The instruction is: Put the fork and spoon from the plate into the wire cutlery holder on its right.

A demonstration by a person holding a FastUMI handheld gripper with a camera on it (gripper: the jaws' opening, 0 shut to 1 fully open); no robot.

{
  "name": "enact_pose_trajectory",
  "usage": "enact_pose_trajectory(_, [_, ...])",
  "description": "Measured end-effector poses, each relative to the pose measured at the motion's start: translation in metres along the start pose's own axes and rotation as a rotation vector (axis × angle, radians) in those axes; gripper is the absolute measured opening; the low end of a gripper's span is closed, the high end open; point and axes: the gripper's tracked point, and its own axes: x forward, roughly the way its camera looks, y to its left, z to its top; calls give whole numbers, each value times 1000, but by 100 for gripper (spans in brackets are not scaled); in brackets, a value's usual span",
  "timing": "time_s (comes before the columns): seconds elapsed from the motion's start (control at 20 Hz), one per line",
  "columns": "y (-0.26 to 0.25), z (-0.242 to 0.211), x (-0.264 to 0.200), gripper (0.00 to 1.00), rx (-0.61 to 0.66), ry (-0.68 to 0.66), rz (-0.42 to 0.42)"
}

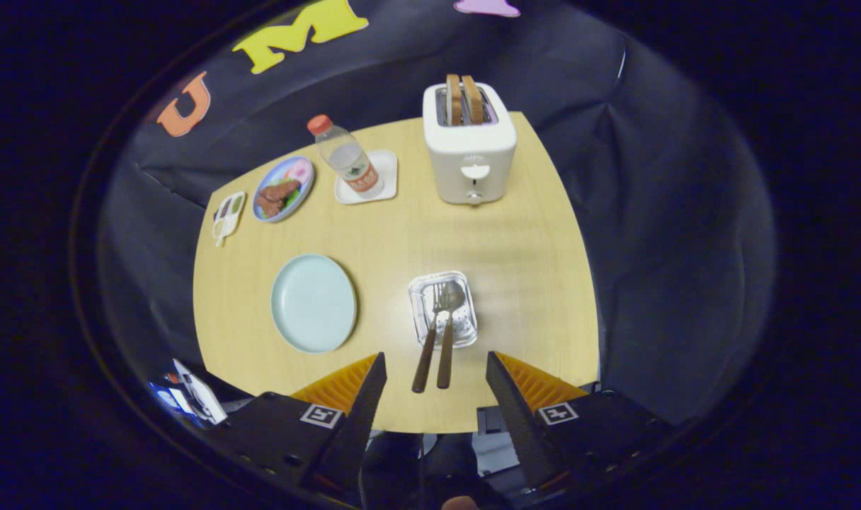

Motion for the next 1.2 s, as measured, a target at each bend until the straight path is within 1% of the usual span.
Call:
enact_pose_trajectory(0.1, [10,22,-17,91,-31,-145,10])
enact_pose_trajectory(0.2, [25,45,-39,96,-53,-323,12])
enact_pose_trajectory(0.25, [35,56,-55,97,-69,-424,26])
enact_pose_trajectory(0.4, [63,70,-100,97,-113,-660,45])
enact_pose_trajectory(0.55, [90,71,-137,97,-136,-838,81])
enact_pose_trajectory(0.7, [112,62,-162,97,-185,-950,87])
enact_pose_trajectory(0.9, [132,46,-193,97,-181,-1082,104])
enact_pose_trajectory(1.05, [146,34,-208,97,-181,-1147,107])
enact_pose_trajectory(1.2, [153,25,-210,97,-155,-1162,124])
